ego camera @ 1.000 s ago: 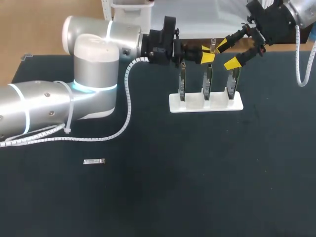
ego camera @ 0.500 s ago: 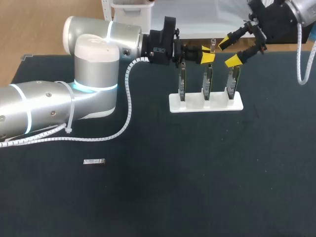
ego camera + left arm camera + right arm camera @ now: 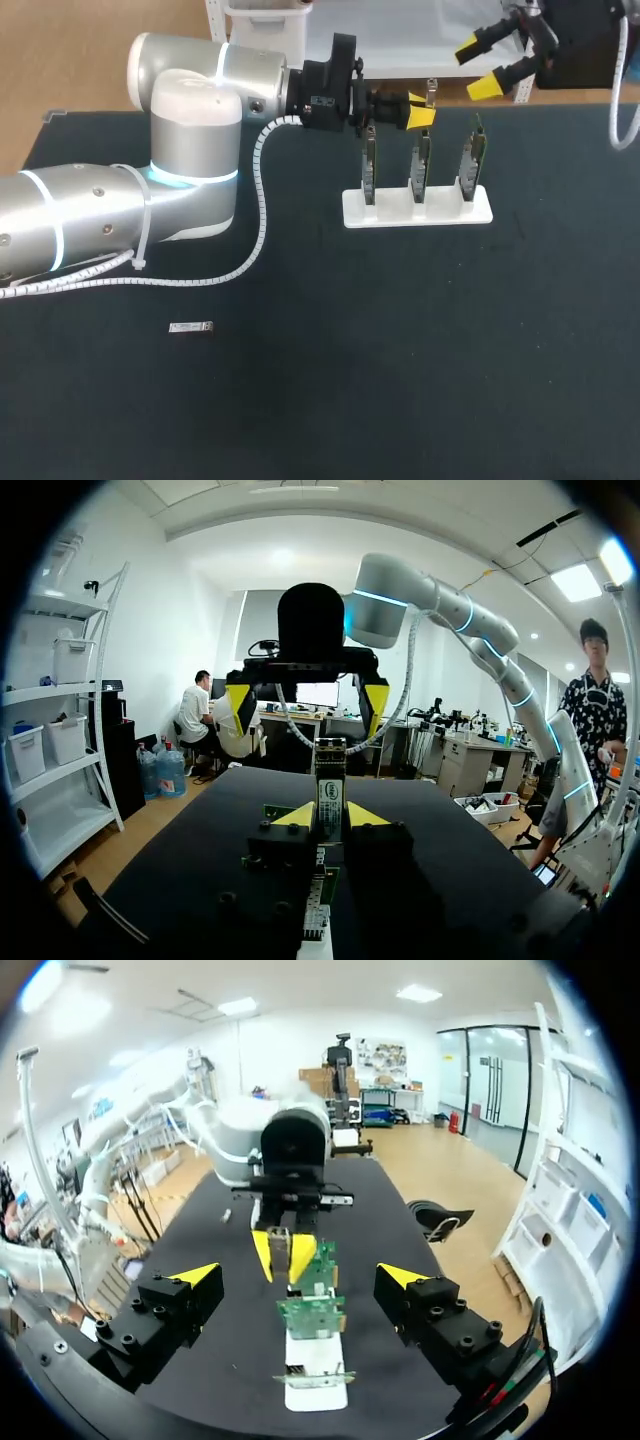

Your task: Pick up the optical module with the left hand, and insert it into the network port with the right hand.

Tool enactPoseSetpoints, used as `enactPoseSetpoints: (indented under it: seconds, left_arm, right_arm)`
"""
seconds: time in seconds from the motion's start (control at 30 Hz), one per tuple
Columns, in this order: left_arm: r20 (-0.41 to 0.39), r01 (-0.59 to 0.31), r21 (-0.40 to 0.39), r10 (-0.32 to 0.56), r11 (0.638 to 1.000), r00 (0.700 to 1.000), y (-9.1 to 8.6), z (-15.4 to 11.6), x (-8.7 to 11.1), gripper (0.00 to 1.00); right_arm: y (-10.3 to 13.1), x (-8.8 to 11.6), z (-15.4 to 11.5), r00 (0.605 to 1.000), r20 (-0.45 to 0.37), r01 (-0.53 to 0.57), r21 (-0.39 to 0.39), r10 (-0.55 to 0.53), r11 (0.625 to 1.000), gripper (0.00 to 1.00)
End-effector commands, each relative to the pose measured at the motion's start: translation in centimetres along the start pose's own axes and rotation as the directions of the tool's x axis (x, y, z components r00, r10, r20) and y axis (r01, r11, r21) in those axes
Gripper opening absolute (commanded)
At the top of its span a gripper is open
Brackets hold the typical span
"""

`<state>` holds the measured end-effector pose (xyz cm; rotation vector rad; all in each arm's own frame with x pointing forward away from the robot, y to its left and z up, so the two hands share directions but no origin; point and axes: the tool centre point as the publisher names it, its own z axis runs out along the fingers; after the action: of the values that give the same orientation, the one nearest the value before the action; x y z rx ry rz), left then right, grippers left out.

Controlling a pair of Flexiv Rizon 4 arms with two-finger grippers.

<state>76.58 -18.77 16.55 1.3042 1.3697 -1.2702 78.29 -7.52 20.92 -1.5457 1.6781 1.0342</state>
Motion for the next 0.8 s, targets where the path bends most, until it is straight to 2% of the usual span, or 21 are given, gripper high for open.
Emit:
enactPoseSetpoints:
  seconds: [0.03,0.33,0.47,0.8]
  left_arm:
    - [0.0,0.0,0.002,0.0,1.0,1.0,0.2,0.1,0.0,0.0]
    - [0.0,0.0,0.002,0.0,1.0,1.0,0.2,0.1,0.0,0.0]
    - [0.0,0.0,0.002,0.0,1.0,1.0,0.2,0.1,0.0,0.0]
    - [0.0,0.0,0.002,0.0,1.0,1.0,0.2,0.1,0.0,0.0]
  right_arm:
    - [0.5,0.1,-0.2,0.998,0.042,-0.043,0.01,0.043,0.999,1.0]
    - [1.4,-1.0,1.2,0.998,0.047,-0.038,-0.008,0.039,0.999,1.0]
    - [1.4,-1.1,2.4,1.0,-0.01,0.015,0.015,-0.015,1.0,1.0]
    - [1.4,-1.6,3.7,1.0,0.005,0.002,0.023,-0.002,1.0,1.0]
